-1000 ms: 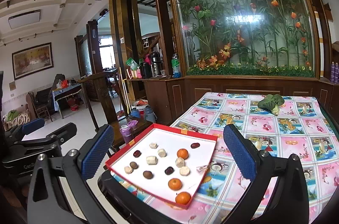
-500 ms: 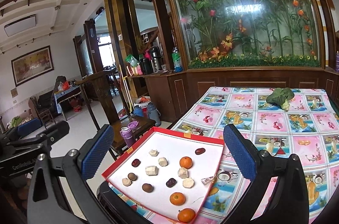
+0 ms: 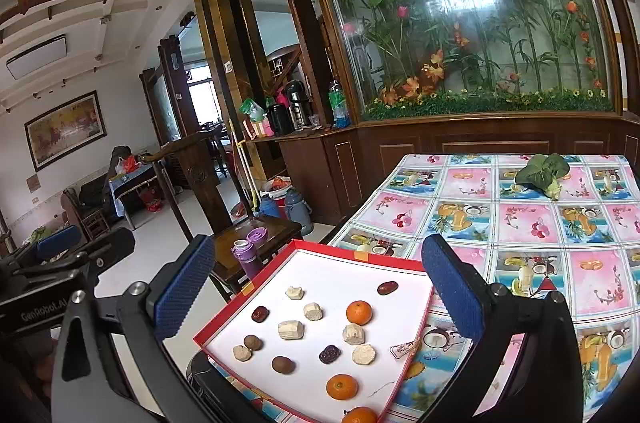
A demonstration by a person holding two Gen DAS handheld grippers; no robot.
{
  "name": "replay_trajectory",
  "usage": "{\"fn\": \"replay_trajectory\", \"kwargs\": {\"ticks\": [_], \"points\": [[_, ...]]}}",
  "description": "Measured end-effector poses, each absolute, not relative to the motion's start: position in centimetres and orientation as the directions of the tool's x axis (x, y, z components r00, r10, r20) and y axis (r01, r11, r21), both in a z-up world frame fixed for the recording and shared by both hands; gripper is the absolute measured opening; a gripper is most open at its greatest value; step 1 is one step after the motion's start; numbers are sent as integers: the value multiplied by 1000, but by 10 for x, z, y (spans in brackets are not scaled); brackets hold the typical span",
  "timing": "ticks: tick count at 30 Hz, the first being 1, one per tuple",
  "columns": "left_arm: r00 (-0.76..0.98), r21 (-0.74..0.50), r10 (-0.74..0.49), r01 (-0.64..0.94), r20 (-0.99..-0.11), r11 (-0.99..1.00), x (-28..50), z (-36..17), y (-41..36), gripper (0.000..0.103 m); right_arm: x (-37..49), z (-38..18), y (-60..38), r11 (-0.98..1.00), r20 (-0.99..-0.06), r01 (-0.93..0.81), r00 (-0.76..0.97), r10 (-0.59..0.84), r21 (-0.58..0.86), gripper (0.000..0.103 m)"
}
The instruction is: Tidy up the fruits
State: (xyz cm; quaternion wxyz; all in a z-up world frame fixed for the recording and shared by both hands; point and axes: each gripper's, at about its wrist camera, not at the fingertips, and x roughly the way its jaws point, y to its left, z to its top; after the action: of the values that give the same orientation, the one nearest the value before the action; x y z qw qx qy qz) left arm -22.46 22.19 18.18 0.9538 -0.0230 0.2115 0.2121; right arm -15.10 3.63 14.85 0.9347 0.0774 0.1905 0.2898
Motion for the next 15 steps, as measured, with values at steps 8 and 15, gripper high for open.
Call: {"fn": "replay_trajectory", "kwargs": {"ticks": [8, 15], "points": [[817, 32, 391, -418, -423, 908, -218, 179, 221, 103, -158, 133, 36, 841, -316, -510, 780, 541, 181, 103], [815, 20, 378, -412, -439, 911, -209, 176, 220, 103, -161, 127, 35, 849, -306, -508, 793, 527, 145, 103]]}}
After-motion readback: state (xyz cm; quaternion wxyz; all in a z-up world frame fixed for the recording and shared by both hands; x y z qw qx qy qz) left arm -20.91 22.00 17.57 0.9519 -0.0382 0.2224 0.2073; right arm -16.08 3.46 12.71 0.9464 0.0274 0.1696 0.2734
